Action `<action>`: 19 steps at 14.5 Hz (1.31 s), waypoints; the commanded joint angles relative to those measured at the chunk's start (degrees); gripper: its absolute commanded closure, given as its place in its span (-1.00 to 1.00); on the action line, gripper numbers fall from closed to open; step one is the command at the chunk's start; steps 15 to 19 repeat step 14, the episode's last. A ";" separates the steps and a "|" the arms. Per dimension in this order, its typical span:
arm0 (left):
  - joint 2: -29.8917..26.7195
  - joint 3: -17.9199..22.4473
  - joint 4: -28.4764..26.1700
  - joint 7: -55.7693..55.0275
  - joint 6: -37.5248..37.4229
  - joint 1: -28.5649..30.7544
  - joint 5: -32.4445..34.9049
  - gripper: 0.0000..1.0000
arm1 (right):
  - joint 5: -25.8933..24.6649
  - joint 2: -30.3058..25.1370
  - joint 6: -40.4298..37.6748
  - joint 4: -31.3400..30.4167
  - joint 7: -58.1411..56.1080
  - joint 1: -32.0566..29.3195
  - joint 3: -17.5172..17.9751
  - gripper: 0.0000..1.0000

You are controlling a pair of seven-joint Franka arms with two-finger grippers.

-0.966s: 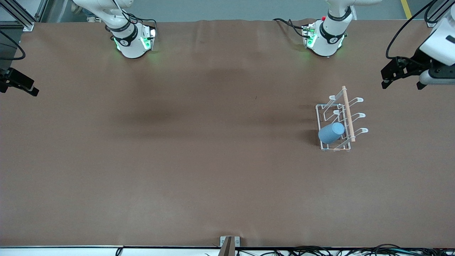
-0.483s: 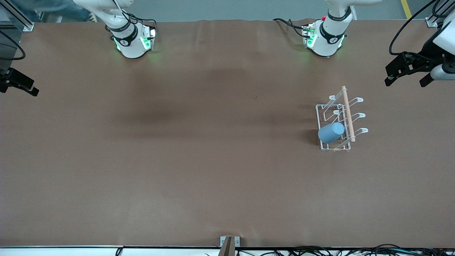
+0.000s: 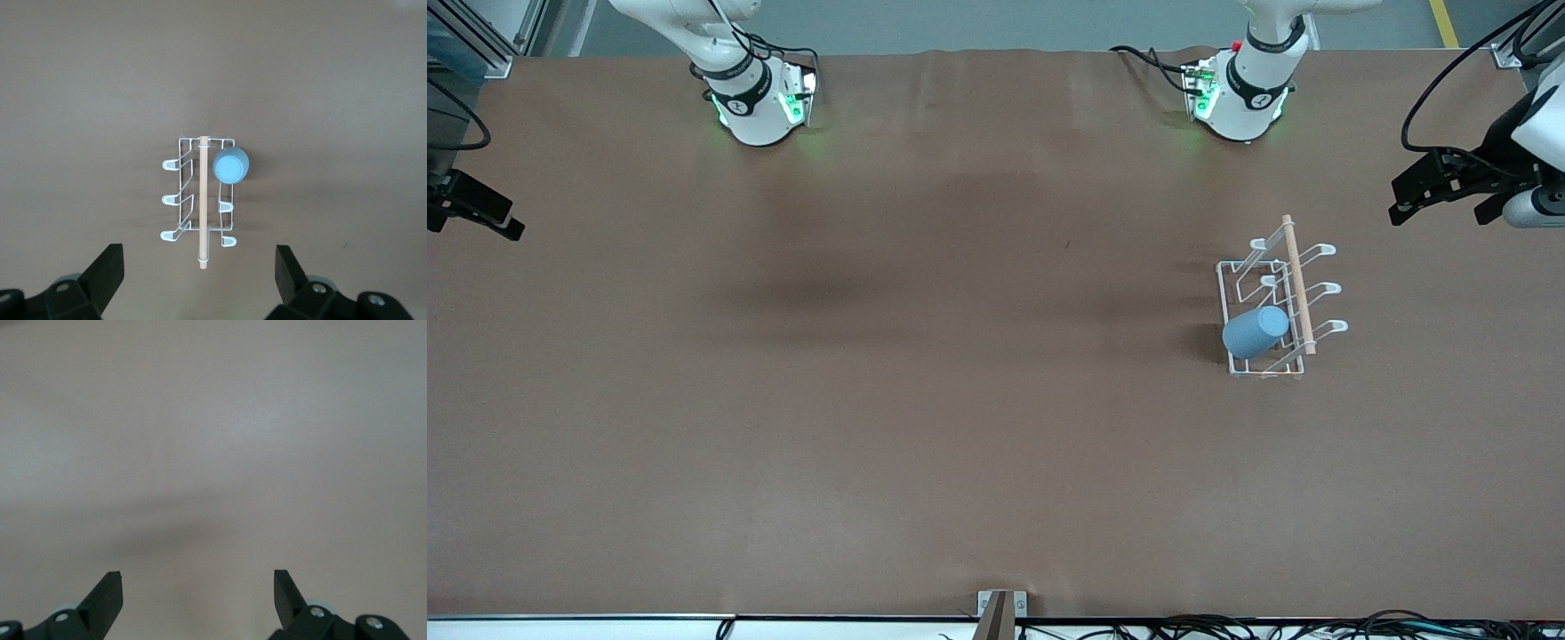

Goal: Hang cup on cup holder

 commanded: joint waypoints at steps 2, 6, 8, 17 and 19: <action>-2.21 -0.32 -2.10 -1.64 0.54 0.41 -0.34 -1.00 | 0.09 -0.15 -0.25 -0.02 0.85 0.58 -0.20 -1.00; -3.54 -0.32 -4.31 -3.49 1.86 0.23 -0.25 -1.00 | 0.09 -0.15 -0.34 -0.02 0.85 0.58 -0.20 -1.00; -3.54 -0.32 -5.09 -3.40 2.21 0.32 -0.25 -1.00 | 0.09 -0.15 -0.25 -0.02 0.85 0.58 -0.20 -1.00; -3.28 -0.32 -4.75 -3.05 2.57 0.50 -0.34 -1.00 | 0.09 -0.15 -0.34 -0.02 0.85 0.49 -0.20 -1.00; -3.28 -0.32 -4.75 -3.05 2.57 0.50 -0.34 -1.00 | 0.09 -0.15 -0.34 -0.02 0.85 0.49 -0.20 -1.00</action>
